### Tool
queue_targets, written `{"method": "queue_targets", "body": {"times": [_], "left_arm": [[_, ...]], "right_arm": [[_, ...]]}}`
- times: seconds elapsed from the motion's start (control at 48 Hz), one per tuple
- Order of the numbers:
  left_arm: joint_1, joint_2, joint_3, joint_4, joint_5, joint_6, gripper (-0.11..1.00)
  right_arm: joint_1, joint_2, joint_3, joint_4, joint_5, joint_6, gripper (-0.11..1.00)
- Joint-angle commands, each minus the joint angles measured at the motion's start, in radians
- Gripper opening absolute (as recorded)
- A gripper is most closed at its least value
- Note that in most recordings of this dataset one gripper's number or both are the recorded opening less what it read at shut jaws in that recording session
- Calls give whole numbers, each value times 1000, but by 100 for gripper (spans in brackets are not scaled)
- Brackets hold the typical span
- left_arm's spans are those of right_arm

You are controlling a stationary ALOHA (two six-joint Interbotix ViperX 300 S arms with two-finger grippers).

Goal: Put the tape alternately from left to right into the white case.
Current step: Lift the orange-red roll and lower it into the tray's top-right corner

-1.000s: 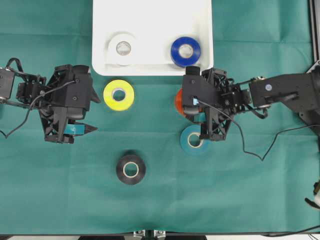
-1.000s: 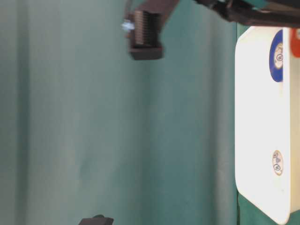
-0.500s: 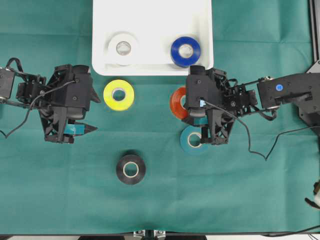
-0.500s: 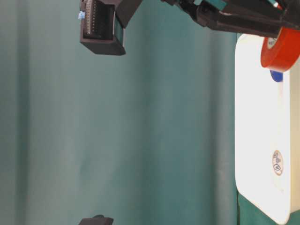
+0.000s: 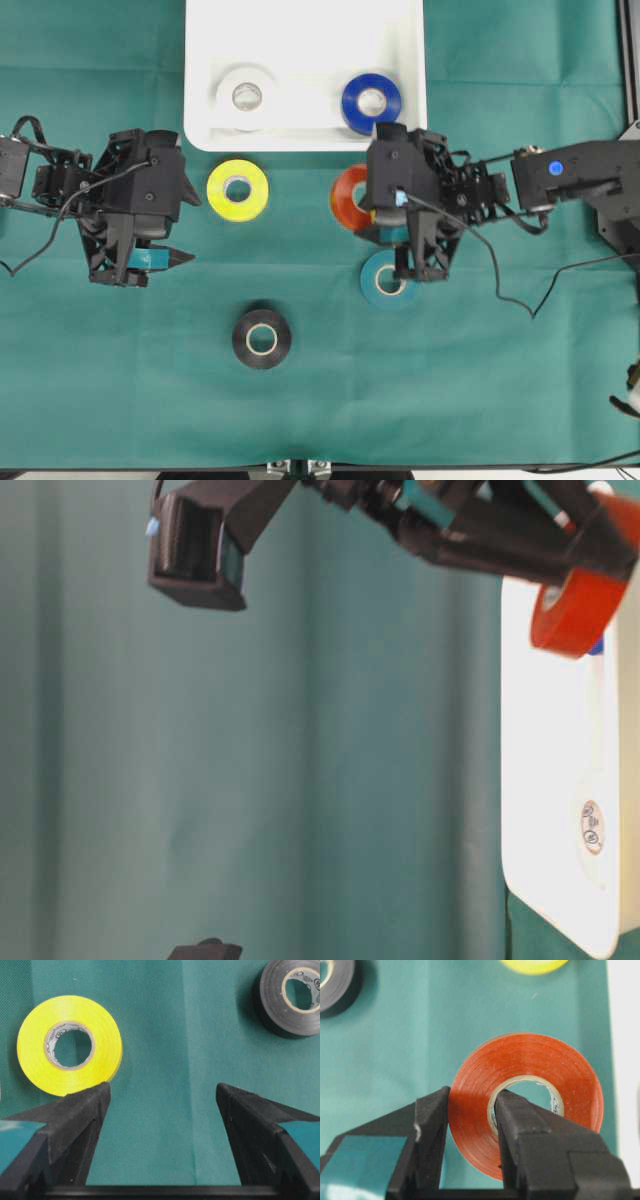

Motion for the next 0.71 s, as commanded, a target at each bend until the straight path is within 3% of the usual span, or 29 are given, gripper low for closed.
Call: {"method": "queue_targets", "body": {"times": [0.0, 0.229, 0.687], "left_arm": [[-5, -11, -17, -2, -5, 0, 87], [-3, -11, -20, -2, -5, 0, 87], [-3, -11, -23, -2, -5, 0, 87]], "right_arm": [[-21, -23, -34, -35, -25, 0, 30], [-97, -23, -38, -124, -78, 2, 30], [-316, 31, -37, -153, -123, -2, 30]]}}
